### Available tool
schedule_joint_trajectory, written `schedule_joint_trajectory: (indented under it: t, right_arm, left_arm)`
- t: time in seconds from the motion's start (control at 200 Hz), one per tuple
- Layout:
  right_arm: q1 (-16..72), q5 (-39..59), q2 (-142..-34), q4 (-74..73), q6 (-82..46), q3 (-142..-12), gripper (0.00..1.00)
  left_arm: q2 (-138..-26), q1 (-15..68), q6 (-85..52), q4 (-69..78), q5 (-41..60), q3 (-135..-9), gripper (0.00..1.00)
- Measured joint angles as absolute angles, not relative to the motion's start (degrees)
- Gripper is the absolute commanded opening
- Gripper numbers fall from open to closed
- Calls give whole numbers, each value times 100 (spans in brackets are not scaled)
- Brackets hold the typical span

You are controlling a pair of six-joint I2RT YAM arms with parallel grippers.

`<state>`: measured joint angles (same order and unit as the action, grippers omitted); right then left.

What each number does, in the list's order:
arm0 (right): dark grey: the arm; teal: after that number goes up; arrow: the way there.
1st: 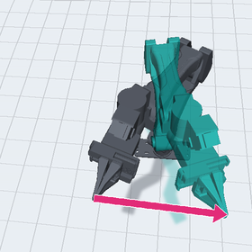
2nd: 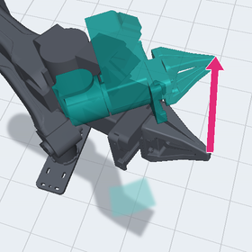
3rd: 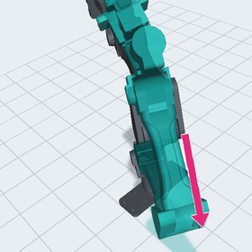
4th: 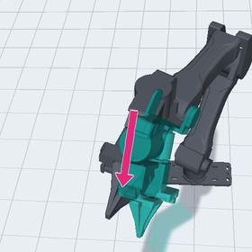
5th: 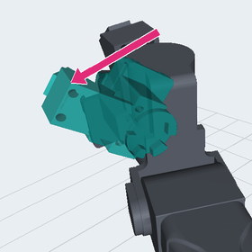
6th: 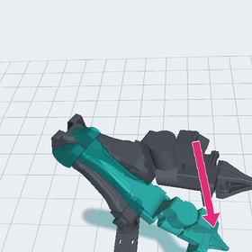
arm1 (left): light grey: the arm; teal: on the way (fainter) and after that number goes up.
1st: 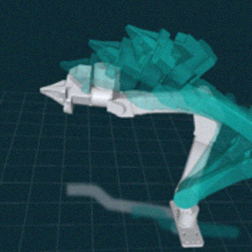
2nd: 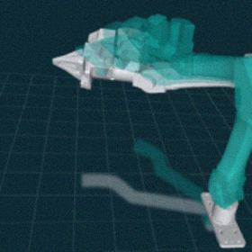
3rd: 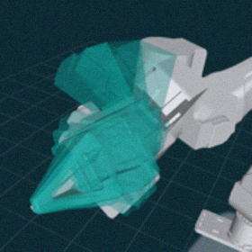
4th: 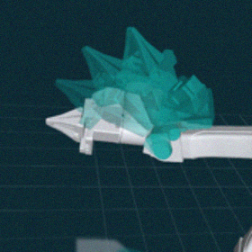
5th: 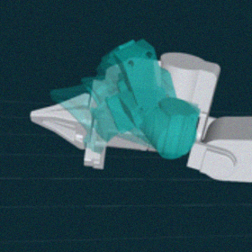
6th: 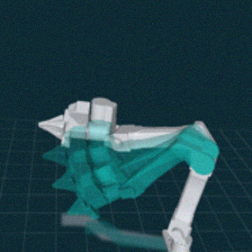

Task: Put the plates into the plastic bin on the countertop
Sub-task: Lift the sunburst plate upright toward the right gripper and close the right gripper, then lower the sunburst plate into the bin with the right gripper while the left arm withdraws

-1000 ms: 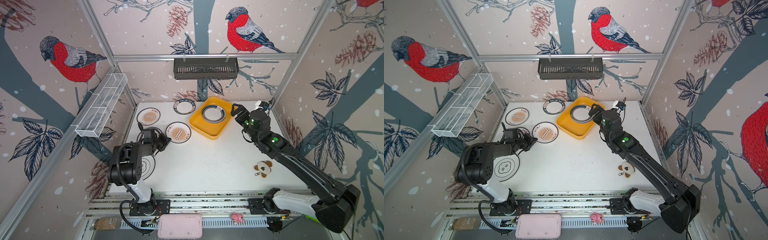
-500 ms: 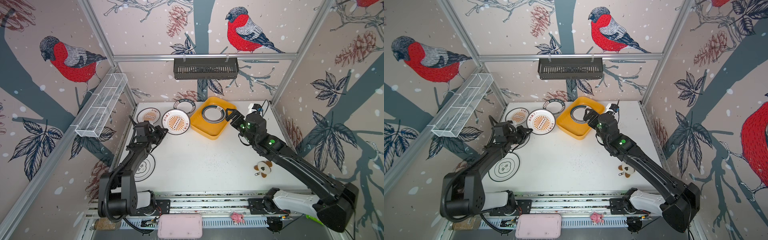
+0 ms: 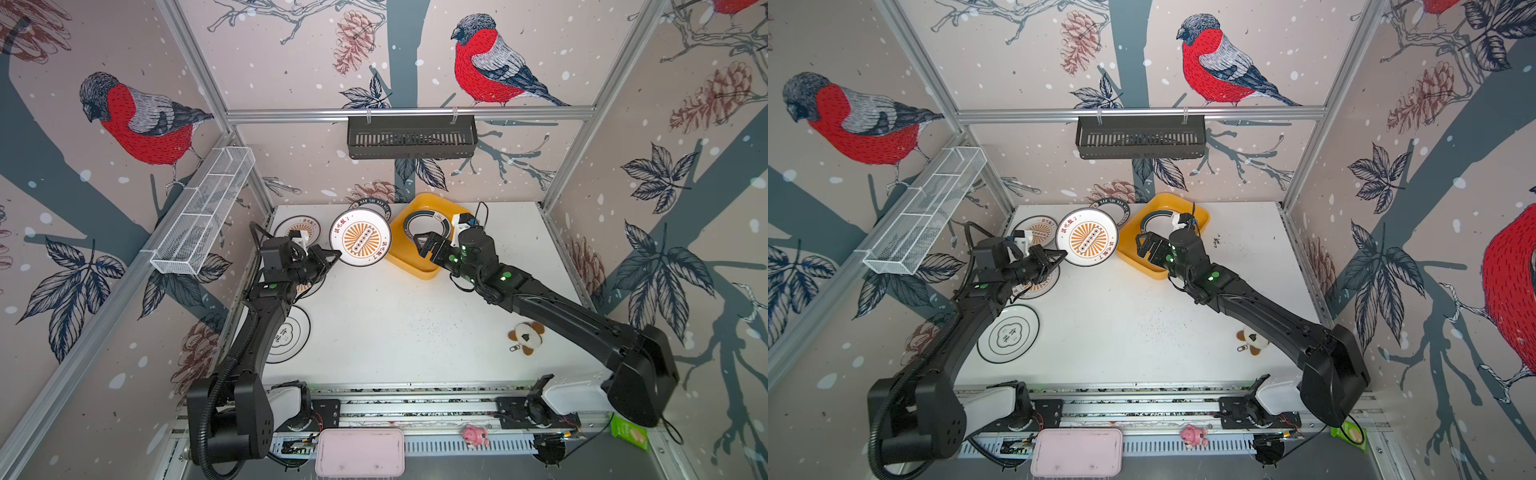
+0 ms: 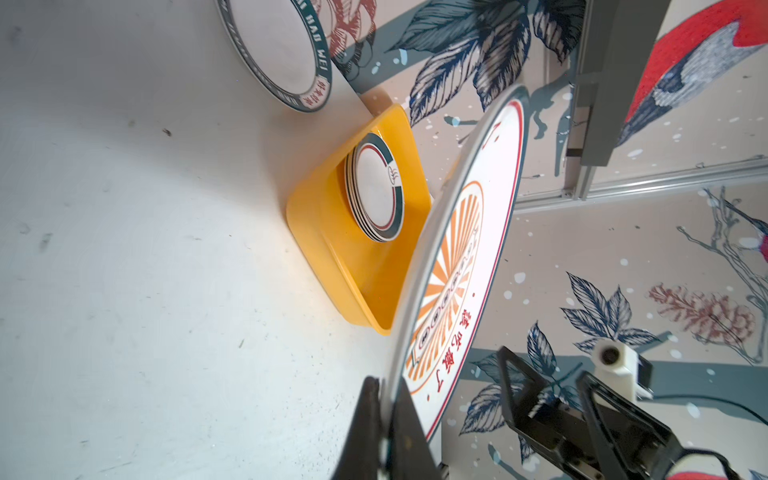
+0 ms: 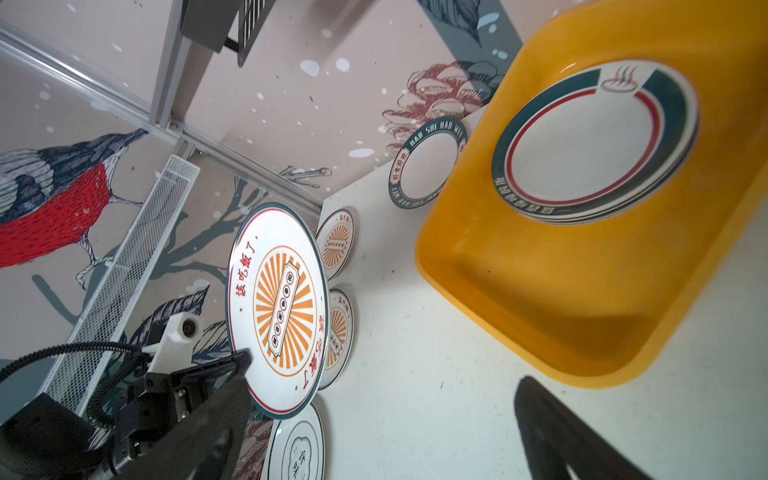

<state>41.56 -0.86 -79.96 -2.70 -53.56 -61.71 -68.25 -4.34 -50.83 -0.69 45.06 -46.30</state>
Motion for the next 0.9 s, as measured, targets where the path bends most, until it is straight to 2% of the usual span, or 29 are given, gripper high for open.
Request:
schedule_joint_trajectory:
  t: [0.215,0.39,0.575,0.72,0.791,0.901]
  right_arm:
    - [4239,447,-8556,-499,-5308,-6506,92]
    - [4257,613,-8794,-613,-5269,-6593,79]
    - [4257,722,-8941,-696,-5378,-6650,51]
    - [4228,764,-8956,-762,-5398,-6652,25]
    - [4213,819,-8956,-794,-5404,-6652,19]
    - [4158,915,-8958,-880,-5502,-6652,4]
  left_arm:
    - [-6799,-303,-5172,-60,4875,-4644,0]
    - [-6814,-69,-5275,16,5061,-4678,0]
    - [-6873,27,-5315,82,5111,-4720,0]
    - [-6917,45,-5315,86,5109,-4777,0]
    - [-6943,67,-5315,69,5094,-4807,0]
    - [-7008,99,-5315,56,5050,-4888,3]
